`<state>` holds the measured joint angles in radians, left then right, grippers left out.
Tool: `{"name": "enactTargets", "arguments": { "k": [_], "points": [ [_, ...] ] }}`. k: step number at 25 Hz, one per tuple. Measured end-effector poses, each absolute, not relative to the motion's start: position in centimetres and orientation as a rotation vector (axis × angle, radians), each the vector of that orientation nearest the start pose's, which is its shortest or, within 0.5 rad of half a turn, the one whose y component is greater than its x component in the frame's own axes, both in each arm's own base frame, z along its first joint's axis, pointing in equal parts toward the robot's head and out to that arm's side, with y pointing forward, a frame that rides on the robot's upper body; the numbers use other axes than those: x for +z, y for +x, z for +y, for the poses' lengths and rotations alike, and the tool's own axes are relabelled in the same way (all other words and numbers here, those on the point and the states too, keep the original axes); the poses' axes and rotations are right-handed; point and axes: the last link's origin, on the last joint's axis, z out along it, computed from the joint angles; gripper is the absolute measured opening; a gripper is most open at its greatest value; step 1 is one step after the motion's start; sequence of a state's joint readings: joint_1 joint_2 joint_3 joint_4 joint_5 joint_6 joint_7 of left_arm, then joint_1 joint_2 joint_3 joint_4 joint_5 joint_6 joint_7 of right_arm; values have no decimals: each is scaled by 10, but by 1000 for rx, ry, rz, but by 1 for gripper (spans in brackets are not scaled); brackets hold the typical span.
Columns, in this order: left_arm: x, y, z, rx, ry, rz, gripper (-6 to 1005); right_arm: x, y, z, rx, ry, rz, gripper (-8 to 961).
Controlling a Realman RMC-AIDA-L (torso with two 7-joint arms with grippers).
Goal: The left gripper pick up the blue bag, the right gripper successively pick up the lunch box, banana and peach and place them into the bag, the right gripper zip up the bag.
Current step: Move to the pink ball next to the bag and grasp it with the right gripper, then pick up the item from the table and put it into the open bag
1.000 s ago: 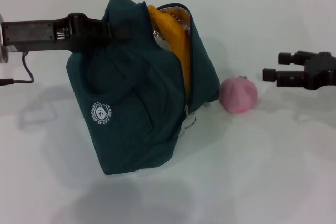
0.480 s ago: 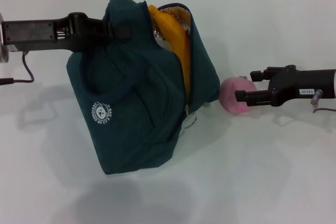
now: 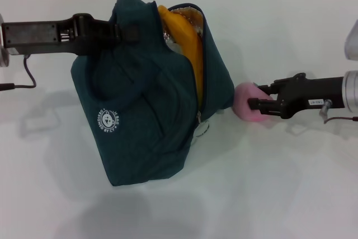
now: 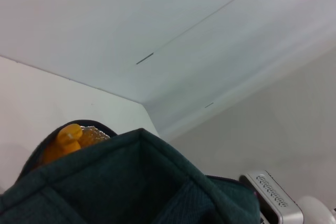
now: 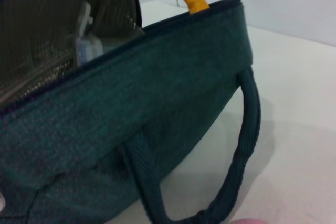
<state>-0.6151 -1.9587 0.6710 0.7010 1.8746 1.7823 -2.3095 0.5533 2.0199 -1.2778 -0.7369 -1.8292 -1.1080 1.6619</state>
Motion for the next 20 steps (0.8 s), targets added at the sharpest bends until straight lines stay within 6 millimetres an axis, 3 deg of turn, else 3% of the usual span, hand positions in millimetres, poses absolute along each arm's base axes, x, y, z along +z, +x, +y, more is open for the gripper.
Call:
{"name": "enactTargets", "arguments": {
  "k": [3, 13, 20],
  "points": [
    [65, -222, 349, -989, -2588, -1667, 36, -36, 241, 372, 281, -2716, 648, 425],
    [66, -222, 350, -985, -2591, -1658, 36, -26, 239, 372, 345, -2697, 639, 226],
    [66, -222, 349, -988, -2590, -1662, 36, 20, 240, 372, 684, -2544, 720, 135]
  ]
}}
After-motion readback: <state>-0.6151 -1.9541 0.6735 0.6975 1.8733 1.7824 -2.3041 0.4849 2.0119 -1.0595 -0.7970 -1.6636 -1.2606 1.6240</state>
